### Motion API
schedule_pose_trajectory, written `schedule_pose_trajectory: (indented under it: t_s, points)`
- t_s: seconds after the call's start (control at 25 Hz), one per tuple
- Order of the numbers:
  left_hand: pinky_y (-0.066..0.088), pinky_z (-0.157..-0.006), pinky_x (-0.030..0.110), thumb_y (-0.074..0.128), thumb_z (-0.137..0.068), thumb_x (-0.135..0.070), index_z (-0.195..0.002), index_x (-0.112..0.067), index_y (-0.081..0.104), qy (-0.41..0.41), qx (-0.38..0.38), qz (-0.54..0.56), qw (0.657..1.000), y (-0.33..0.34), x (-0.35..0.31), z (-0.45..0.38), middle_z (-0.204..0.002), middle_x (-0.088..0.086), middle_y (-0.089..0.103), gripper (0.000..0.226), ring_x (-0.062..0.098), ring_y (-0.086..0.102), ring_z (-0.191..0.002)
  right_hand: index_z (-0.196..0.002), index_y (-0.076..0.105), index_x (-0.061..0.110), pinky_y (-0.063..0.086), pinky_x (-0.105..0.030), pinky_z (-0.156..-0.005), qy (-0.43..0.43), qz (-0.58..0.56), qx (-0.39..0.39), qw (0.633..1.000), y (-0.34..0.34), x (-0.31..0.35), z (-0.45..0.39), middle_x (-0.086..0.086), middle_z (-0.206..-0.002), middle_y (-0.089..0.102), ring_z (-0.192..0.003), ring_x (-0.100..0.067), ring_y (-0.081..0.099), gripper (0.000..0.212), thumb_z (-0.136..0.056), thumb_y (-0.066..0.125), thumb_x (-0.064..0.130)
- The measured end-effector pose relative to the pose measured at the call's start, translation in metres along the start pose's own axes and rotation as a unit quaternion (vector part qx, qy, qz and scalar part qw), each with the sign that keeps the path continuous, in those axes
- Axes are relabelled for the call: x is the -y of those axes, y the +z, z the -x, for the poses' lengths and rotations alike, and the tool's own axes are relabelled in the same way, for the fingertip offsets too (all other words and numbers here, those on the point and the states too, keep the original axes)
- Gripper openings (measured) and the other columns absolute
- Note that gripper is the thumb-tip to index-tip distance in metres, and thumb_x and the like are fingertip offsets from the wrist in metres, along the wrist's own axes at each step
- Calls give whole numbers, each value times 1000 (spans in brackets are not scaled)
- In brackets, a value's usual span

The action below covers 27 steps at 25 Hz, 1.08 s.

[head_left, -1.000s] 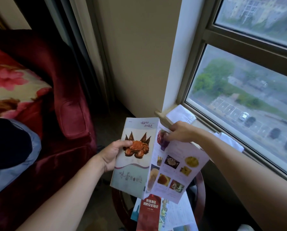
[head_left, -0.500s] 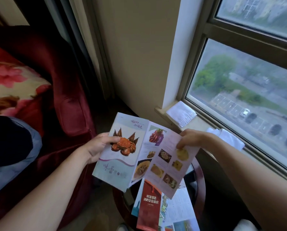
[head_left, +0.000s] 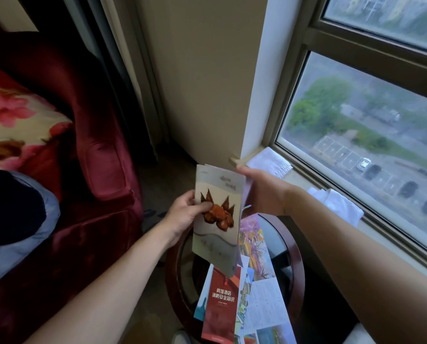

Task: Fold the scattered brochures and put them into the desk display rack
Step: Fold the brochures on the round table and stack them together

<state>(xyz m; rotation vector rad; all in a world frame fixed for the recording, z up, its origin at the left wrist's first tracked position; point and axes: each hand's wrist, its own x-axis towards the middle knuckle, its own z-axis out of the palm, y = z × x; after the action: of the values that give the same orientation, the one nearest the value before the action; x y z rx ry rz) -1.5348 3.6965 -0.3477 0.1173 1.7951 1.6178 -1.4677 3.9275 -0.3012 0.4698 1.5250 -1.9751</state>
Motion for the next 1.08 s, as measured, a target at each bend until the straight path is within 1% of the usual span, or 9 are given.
schedule_pose_trajectory:
  t_s: [0.08, 0.16, 0.28, 0.4, 0.52, 0.64, 0.8, 1.0, 1.08]
  points:
    - [57, -71, 33, 82, -76, -17, -108, -22, 58, 10, -92, -47, 995, -4, 3, -7, -97, 2, 76, 41, 25, 74, -92, -133, 62, 11, 58, -46, -85, -6, -13, -1, 1000, -7, -1, 1, -21, -127, 68, -111, -37, 67, 72, -91, 46, 67]
    - [59, -65, 33, 83, -70, -28, -114, -32, 51, -7, -92, -79, 993, -8, 9, -13, -98, -2, 74, 54, 17, 76, -81, -134, 59, 13, 61, -48, -84, -6, 72, -76, 994, -8, -5, -2, -16, -118, 73, -102, -33, 73, 50, -96, 57, 46]
    - [59, -56, 28, 74, -74, -32, -102, -39, 58, -33, -39, -141, 989, -6, 22, -18, -94, -4, 75, 33, 12, 75, -73, -131, 52, 15, 63, -35, -61, -7, 206, -221, 953, 2, -22, -15, -10, -110, 69, -79, -26, 76, 41, -93, 67, 11]
    - [52, -46, 18, 69, -82, -28, -93, -37, 59, -43, -29, -219, 974, 2, 47, -18, -86, -6, 73, 18, 5, 73, -66, -132, 48, 25, 60, -30, -52, 5, 267, -272, 924, 10, -58, -29, -8, -115, 58, -82, -27, 71, 49, -90, 62, 4]
    - [52, -55, 28, 69, -83, -31, -94, -31, 53, -37, -45, -352, 934, 16, 98, -12, -86, -12, 69, 19, 12, 69, -73, -137, 52, 24, 54, -30, -65, 29, 337, -308, 889, 7, -120, -49, -11, -119, 64, -92, -28, 68, 56, -85, 55, 2]
    - [47, -64, 35, 67, -83, -29, -99, -24, 46, -32, -59, -424, 903, 30, 171, -4, -96, -2, 67, 27, 27, 65, -88, -140, 54, 21, 43, -28, -78, 62, 365, -318, 873, 10, -203, -70, -13, -130, 64, -112, -33, 60, 62, -81, 54, 0]
    - [52, -70, 43, 66, -87, -33, -102, -19, 42, -70, -45, -467, 881, 41, 259, 11, -105, 5, 62, 31, 32, 61, -96, -142, 50, 21, 50, -40, -83, 88, 361, -337, 865, 20, -301, -90, -17, -140, 52, -115, -39, 57, 61, -84, 48, 3]
    - [54, -74, 40, 70, -83, -36, -108, -18, 44, -2, -94, -524, 846, 46, 304, 7, -110, 4, 54, 40, 25, 52, -105, -124, 47, 19, 36, -35, -49, 42, 449, -398, 799, 30, -350, -110, -19, -120, 47, -68, -41, 57, 41, -87, 49, 4]
    - [53, -73, 36, 73, -80, -35, -112, -20, 44, 4, -97, -518, 850, 46, 305, 6, -111, 2, 50, 46, 24, 52, -103, -126, 47, 20, 35, -34, -48, 36, 466, -414, 781, 33, -349, -110, -18, -120, 46, -71, -40, 58, 42, -87, 51, 7]
